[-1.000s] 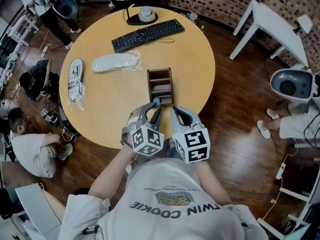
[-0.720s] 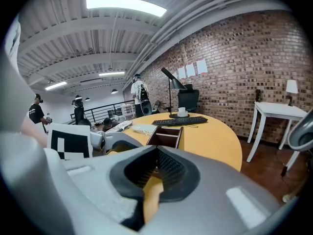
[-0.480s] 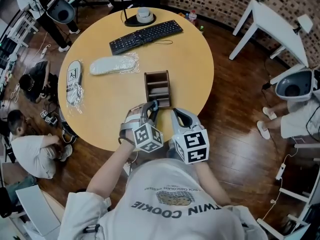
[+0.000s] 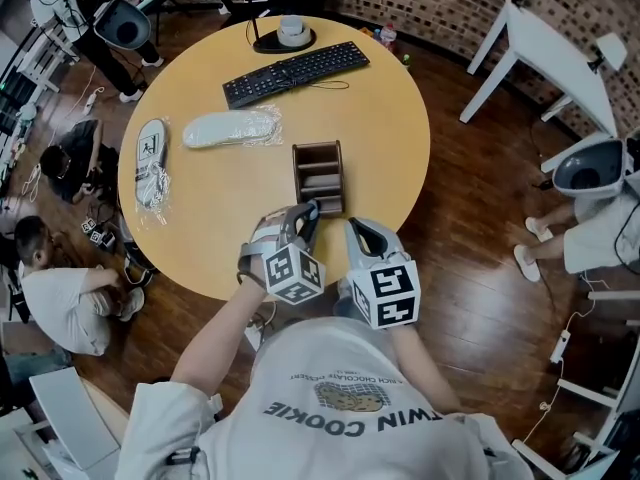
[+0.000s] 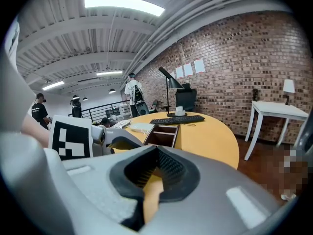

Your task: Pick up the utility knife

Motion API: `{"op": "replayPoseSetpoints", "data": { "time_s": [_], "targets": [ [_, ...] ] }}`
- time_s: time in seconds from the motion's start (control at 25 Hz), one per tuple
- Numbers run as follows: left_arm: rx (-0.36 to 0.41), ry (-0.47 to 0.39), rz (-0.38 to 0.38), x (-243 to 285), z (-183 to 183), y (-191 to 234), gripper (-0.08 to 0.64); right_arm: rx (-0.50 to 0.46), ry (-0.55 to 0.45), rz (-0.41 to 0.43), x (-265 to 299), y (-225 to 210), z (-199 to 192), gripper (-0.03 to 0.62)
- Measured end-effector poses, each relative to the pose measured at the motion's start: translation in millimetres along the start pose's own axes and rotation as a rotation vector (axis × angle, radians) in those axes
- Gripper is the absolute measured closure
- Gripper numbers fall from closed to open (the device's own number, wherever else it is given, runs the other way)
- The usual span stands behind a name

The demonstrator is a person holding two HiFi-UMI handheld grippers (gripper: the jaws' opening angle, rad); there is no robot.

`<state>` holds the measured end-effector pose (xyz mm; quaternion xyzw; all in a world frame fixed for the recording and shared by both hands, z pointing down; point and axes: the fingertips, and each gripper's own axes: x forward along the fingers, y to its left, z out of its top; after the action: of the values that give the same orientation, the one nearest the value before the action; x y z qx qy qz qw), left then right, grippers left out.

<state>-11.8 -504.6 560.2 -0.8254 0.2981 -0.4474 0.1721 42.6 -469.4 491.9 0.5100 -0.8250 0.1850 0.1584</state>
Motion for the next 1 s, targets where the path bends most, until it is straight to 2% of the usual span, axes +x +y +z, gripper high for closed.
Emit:
{"op": "replayPoseSetpoints", "data": {
  "time_s": [0.48, 1.0],
  "targets": [
    [-0.078, -0.09, 0.046, -36.8, 16.2, 11.3, 0.485, -0.014, -0.018, -0.019, -14.8, 18.6, 2.0, 0.589],
    [-0.177, -0.229, 0.109, -113.7, 25.0, 7.6, 0.485, -0.035, -0.088, -0.061, -49.1, 67.0, 3.7, 0.59]
  ]
}}
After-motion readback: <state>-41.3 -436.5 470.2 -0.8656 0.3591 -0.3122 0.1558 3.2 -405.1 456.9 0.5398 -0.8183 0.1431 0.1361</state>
